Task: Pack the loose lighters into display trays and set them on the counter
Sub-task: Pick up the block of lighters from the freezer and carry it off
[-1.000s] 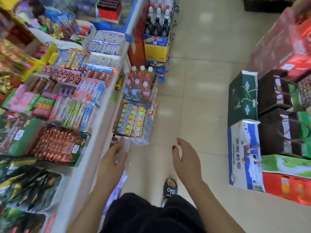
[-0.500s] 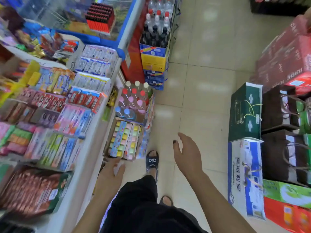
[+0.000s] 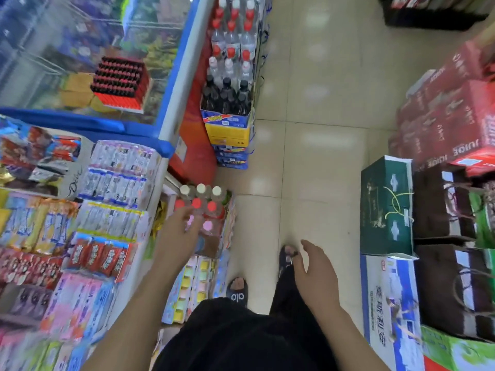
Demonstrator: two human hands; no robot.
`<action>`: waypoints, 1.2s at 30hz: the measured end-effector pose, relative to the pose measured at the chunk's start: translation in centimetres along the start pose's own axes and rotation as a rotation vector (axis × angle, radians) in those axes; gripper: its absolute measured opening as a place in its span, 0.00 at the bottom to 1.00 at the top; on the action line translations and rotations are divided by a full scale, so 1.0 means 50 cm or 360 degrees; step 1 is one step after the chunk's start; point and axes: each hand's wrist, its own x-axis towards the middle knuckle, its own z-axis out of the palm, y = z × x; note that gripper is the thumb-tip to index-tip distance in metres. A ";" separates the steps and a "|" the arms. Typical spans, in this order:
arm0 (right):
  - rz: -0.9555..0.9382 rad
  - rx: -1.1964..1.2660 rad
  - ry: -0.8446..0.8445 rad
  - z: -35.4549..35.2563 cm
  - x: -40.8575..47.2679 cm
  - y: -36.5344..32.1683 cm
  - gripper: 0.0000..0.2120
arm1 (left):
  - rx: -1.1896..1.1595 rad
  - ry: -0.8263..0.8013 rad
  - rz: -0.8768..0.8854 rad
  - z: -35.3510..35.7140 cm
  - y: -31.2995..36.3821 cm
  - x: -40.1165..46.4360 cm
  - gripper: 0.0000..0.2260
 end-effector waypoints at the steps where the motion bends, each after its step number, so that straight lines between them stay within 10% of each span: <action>1: -0.0010 0.0000 -0.0010 -0.011 0.032 -0.006 0.18 | 0.0008 0.0014 -0.0006 0.007 0.016 0.027 0.14; 21: -0.0981 -0.0262 -0.0361 -0.164 0.786 -0.477 0.16 | -0.0433 0.0624 -0.0792 0.130 0.216 0.293 0.07; 36: -0.0840 -0.0617 -0.0602 -0.054 1.005 -0.621 0.19 | -0.0538 0.1129 -0.0947 -0.147 0.202 0.666 0.11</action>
